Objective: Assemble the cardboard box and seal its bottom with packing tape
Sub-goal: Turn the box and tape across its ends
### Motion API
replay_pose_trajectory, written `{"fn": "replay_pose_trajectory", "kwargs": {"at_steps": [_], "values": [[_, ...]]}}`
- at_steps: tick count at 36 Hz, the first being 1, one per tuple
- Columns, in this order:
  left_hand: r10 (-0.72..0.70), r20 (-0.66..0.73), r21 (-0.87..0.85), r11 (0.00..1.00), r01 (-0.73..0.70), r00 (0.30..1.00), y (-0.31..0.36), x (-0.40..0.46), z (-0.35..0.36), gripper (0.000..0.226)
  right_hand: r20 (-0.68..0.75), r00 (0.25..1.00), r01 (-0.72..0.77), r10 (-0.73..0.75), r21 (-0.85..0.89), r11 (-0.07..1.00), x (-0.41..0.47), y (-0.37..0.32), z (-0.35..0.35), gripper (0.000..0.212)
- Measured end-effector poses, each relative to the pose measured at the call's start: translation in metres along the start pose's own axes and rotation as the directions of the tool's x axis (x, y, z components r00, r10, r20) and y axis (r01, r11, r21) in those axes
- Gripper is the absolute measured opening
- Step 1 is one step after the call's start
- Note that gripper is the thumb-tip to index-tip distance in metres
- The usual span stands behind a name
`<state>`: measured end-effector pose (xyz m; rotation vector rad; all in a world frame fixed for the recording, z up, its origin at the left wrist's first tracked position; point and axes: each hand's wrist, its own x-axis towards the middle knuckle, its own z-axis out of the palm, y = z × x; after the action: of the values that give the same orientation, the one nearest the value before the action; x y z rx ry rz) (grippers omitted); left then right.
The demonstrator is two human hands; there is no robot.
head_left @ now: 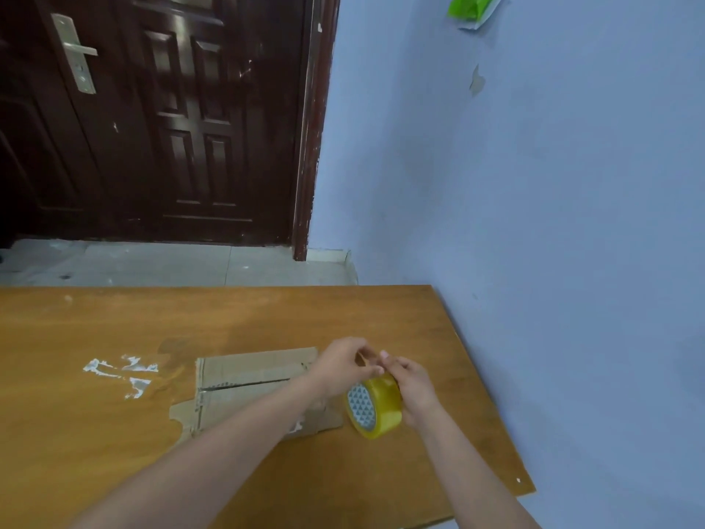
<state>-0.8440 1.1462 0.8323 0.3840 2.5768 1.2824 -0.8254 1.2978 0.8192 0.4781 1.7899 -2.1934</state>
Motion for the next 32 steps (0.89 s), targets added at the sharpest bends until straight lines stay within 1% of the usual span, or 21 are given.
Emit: {"fn": "replay_pose_trajectory", "kwargs": {"at_steps": [2, 3, 5, 7, 10, 12, 14, 15, 16, 18, 20, 21, 23, 24, 26, 27, 29, 30, 32], "values": [[-0.007, -0.036, -0.073, 0.997, 0.004, 0.999, 0.004, 0.005, -0.002, 0.014, -0.014, 0.999, 0.036, -0.037, -0.043, 0.998, -0.001, -0.007, -0.001, 0.027], [-0.014, -0.058, -0.102, 0.995, 0.008, 0.998, 0.004, 0.006, -0.003, 0.014, -0.025, 0.998, 0.056, -0.058, -0.08, 0.995, -0.003, -0.01, -0.002, 0.027], [-0.024, -0.083, -0.139, 0.99, 0.012, 0.996, 0.006, 0.009, -0.003, 0.021, -0.033, 0.995, 0.09, -0.095, -0.124, 0.988, -0.006, -0.014, -0.003, 0.026], [-0.033, -0.094, -0.127, 0.992, 0.021, 0.995, 0.008, 0.009, -0.001, 0.026, -0.033, 0.991, 0.12, -0.127, -0.168, 0.978, -0.008, -0.017, -0.004, 0.025], [-0.049, -0.12, -0.131, 0.991, 0.033, 0.992, 0.013, 0.01, -0.001, 0.026, -0.017, 0.986, 0.159, -0.166, -0.211, 0.964, -0.012, -0.023, -0.005, 0.024], [-0.035, -0.171, -0.081, 0.996, 0.022, 0.985, 0.016, 0.011, -0.002, 0.028, 0.009, 0.979, 0.198, -0.202, -0.244, 0.949, -0.014, -0.027, -0.005, 0.02], [-0.014, -0.215, -0.018, 1.0, 0.01, 0.977, 0.021, 0.013, -0.005, 0.029, 0.037, 0.968, 0.246, -0.248, -0.332, 0.911, -0.015, -0.031, -0.007, 0.017], [-0.001, -0.227, -0.007, 1.0, 0.0, 0.974, 0.024, 0.015, -0.007, 0.029, 0.04, 0.962, 0.266, -0.272, -0.39, 0.882, -0.015, -0.034, -0.007, 0.019], [0.01, -0.238, -0.003, 1.0, -0.011, 0.971, 0.027, 0.016, -0.009, 0.028, 0.042, 0.955, 0.282, -0.295, -0.441, 0.852, -0.014, -0.037, -0.008, 0.027], [0.031, -0.274, -0.002, 0.999, -0.033, 0.961, 0.035, 0.019, -0.015, 0.027, 0.047, 0.949, 0.294, -0.311, -0.489, 0.821, -0.015, -0.047, -0.011, 0.049], [0.033, -0.327, -0.03, 0.998, -0.046, 0.945, 0.042, 0.023, -0.022, 0.027, 0.017, 0.963, 0.246, -0.269, -0.459, 0.854, -0.016, -0.058, -0.013, 0.061], [0.015, -0.347, -0.065, 0.997, -0.04, 0.938, 0.046, 0.024, -0.025, 0.027, -0.002, 0.97, 0.219, -0.244, -0.432, 0.875, -0.018, -0.064, -0.015, 0.06], [-0.052, -0.366, -0.165, 0.986, -0.01, 0.929, 0.055, 0.026, -0.033, 0.028, 0.006, 0.976, 0.201, -0.216, -0.399, 0.895, -0.024, -0.074, -0.019, 0.045], [-0.095, -0.373, -0.219, 0.976, 0.012, 0.923, 0.059, 0.028, -0.037, 0.029, 0.041, 0.977, 0.21, -0.21, -0.379, 0.901, -0.028, -0.078, -0.02, 0.037], [-0.2, -0.379, -0.336, 0.94, 0.067, 0.903, 0.066, 0.032, -0.046, 0.033, 0.121, 0.971, 0.237, -0.208, -0.332, 0.913, -0.037, -0.083, -0.023, 0.029], [-0.259, -0.366, -0.406, 0.909, 0.097, 0.894, 0.068, 0.035, -0.05, 0.034, 0.153, 0.965, 0.252, -0.214, -0.307, 0.918, -0.04, -0.084, -0.024, 0.027], [-0.373, -0.294, -0.558, 0.815, 0.159, 0.88, 0.073, 0.039, -0.057, 0.032, 0.223, 0.944, 0.292, -0.242, -0.232, 0.928, -0.045, -0.087, -0.026, 0.024], [-0.412, -0.25, -0.611, 0.769, 0.188, 0.876, 0.076, 0.039, -0.06, 0.029, 0.261, 0.929, 0.317, -0.263, -0.195, 0.928, -0.048, -0.087, -0.026, 0.022], [-0.459, -0.164, -0.661, 0.708, 0.248, 0.873, 0.079, 0.039, -0.065, 0.021, 0.3, 0.907, 0.355, -0.297, -0.159, 0.921, -0.052, -0.089, -0.023, 0.023]]}}
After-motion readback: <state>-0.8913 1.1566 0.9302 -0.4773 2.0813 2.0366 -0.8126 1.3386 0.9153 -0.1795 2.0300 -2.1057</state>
